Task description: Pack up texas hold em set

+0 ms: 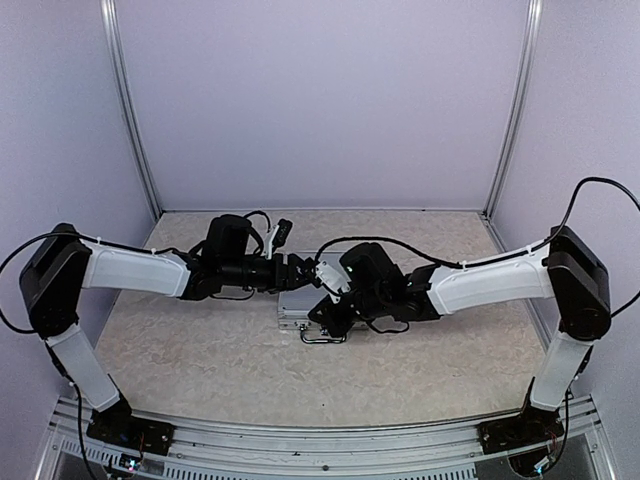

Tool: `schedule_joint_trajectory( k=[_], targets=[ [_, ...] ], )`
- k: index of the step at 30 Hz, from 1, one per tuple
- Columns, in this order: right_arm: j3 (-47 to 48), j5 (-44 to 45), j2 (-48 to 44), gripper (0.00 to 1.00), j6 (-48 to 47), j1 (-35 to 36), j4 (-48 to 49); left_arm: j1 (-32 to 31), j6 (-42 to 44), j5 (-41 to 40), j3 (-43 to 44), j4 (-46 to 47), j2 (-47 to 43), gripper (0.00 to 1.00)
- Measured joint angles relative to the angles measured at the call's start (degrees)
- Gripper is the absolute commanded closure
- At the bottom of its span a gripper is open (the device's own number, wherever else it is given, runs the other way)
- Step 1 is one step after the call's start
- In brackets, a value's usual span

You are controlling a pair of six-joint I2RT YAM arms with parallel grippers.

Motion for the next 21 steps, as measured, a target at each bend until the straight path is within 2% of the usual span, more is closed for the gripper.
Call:
schedule_joint_trajectory(
  k=[3, 11, 21],
  targets=[
    [0.4, 1.4, 0.9, 1.00, -3.2, 0.0, -1.9, 0.1, 0.0, 0.0, 0.5, -0.1, 1.5, 0.35],
    [-0.5, 7.1, 3.5, 1.00, -9.5, 0.7, -4.1, 0.2, -0.3, 2.3, 1.1, 0.0, 5.7, 0.50],
    [-1.9, 13.3, 6.6, 1.00, -15.1, 3.9, -2.4, 1.4, -2.2, 4.3, 2.4, 1.1, 9.5, 0.57]
  ],
)
